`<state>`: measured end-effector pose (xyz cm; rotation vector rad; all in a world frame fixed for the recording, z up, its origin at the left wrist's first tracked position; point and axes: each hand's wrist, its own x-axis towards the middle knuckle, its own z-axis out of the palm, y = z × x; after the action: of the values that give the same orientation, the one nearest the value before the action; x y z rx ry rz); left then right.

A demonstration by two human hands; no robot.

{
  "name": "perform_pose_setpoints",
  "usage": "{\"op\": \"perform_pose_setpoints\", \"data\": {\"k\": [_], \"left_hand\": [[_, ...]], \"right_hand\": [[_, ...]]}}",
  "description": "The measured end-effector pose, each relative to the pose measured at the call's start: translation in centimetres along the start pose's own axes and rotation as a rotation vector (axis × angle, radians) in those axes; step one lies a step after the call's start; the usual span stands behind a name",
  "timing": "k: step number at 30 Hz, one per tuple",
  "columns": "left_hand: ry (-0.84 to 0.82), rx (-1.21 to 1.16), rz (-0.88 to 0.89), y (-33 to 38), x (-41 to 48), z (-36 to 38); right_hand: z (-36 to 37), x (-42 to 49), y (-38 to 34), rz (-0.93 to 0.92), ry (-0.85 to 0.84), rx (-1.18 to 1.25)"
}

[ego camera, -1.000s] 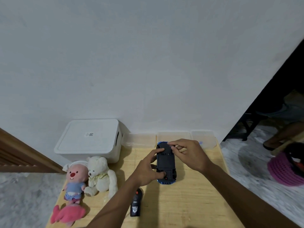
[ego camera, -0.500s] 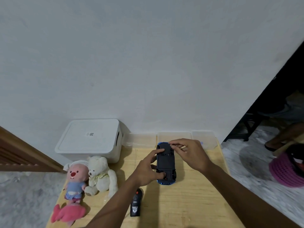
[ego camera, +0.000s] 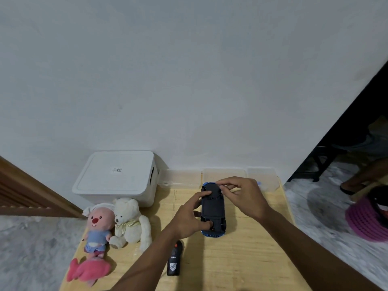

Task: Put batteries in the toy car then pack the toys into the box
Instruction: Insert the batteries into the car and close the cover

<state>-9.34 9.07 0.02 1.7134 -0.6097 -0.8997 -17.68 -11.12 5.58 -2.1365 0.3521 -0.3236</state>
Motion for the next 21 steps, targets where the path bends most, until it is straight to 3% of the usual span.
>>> {"op": "perform_pose_setpoints", "data": {"k": [9, 21], "left_hand": [[-0.006, -0.004, 0.016, 0.0, 0.2, 0.0], [-0.004, 0.0, -0.004, -0.6, 0.6, -0.4]], "right_hand": [[0.6, 1.1, -0.1, 0.036, 0.022, 0.106], [0.2, 1.4, 0.0, 0.001, -0.03, -0.009]]}}
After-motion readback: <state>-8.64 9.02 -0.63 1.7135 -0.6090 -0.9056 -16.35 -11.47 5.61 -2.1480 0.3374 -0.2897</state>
